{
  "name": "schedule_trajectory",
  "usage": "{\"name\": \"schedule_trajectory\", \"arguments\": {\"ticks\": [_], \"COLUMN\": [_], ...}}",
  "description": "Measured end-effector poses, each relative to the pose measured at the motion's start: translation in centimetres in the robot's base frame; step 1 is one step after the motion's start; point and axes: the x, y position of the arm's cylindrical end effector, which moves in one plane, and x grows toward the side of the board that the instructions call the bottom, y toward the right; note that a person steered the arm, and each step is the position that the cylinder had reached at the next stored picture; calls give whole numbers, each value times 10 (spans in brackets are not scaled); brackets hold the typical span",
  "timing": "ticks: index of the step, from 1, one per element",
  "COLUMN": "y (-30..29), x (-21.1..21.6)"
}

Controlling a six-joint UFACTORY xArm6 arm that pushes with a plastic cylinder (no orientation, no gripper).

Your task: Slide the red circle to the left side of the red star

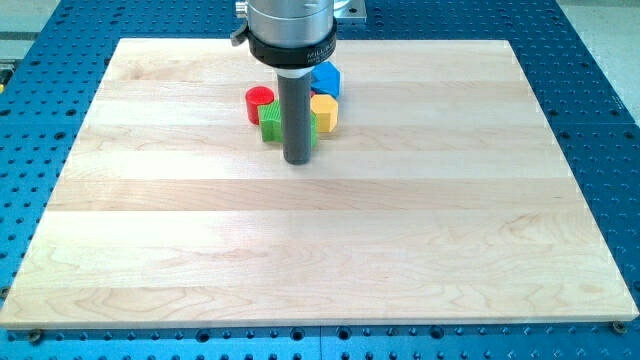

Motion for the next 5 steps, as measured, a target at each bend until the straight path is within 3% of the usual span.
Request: {"name": "schedule_trajectory", "arguments": {"ticks": [5], "y": [-36], "x": [-10]}}
